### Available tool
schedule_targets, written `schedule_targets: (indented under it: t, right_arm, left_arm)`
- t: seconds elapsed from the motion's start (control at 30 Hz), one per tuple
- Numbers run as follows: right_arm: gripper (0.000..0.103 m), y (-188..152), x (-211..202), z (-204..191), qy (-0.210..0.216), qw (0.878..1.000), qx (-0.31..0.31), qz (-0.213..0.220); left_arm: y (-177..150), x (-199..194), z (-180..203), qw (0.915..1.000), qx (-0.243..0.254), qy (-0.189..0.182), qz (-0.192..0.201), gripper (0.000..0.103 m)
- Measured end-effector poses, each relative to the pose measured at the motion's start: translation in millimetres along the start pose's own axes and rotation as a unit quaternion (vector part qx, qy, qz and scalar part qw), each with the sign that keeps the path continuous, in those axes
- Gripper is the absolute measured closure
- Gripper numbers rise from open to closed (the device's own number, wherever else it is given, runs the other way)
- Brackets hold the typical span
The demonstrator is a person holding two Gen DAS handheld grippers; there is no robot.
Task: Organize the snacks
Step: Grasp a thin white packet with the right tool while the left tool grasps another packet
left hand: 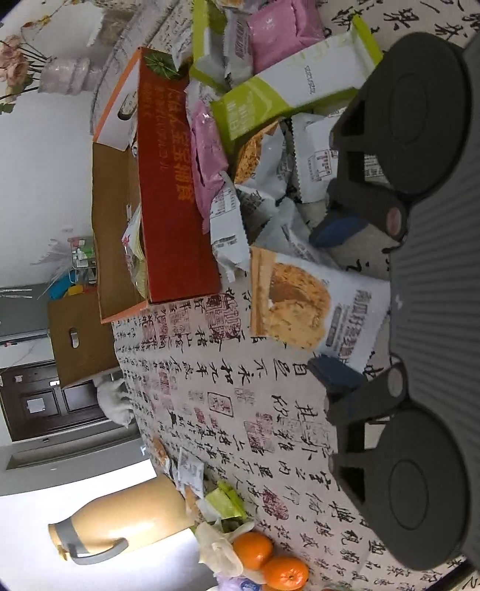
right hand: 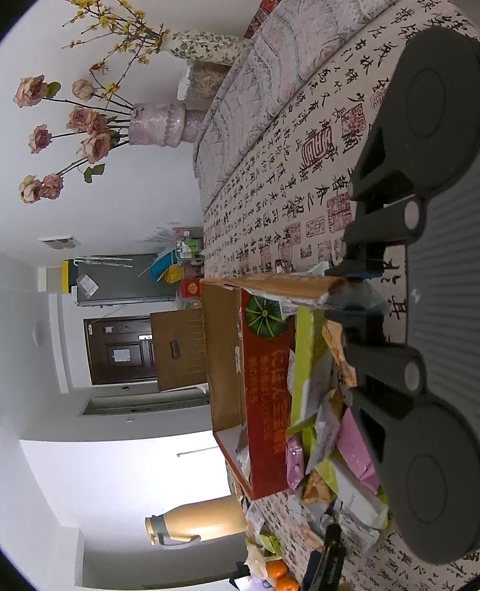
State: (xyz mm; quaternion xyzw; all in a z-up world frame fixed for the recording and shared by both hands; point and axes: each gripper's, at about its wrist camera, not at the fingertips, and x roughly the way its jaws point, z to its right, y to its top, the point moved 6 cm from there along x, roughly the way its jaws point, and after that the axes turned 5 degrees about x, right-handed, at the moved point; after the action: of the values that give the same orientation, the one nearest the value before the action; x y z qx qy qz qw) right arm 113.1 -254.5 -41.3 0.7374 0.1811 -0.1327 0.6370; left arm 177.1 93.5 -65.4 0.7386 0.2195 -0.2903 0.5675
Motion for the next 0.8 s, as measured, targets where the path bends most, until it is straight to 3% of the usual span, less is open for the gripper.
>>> schedule_targets:
  t: [0.1,0.27,0.33,0.37,0.6,0.8]
  right_arm:
    - [0.089,0,2,-1,0.002,1.0,0.0,-0.002]
    - [0.089,-3,1,-3,0.006,1.0,0.0,-0.004]
    - [0.089,-2,1,-4,0.008,1.0,0.0,-0.003]
    - [0.089,-2,0,-4,0.009,1.0,0.0,-0.003]
    - [0.089,-3,-5,-3,0.019,1.0,0.001,0.001]
    - [0.089,0,-9,-3,0.027,1.0,0.002,0.008]
  left_arm:
    - [-2,-2,-5,0.9999,-0.012,-0.009,-0.002,0.054]
    - [-3,-17,-4,0.9995,-0.023,-0.02,0.011,0.062]
    - [-3,-24,0,0.9995,-0.02,-0.019,0.018,0.083]
    - [-2,-29,3,0.9994,-0.018,-0.021,0.021,0.087]
    - [7,-58,24,0.9982,-0.013,-0.006,0.059,0.089]
    - [26,-84,49,0.9952,-0.007,-0.021,0.095,0.089]
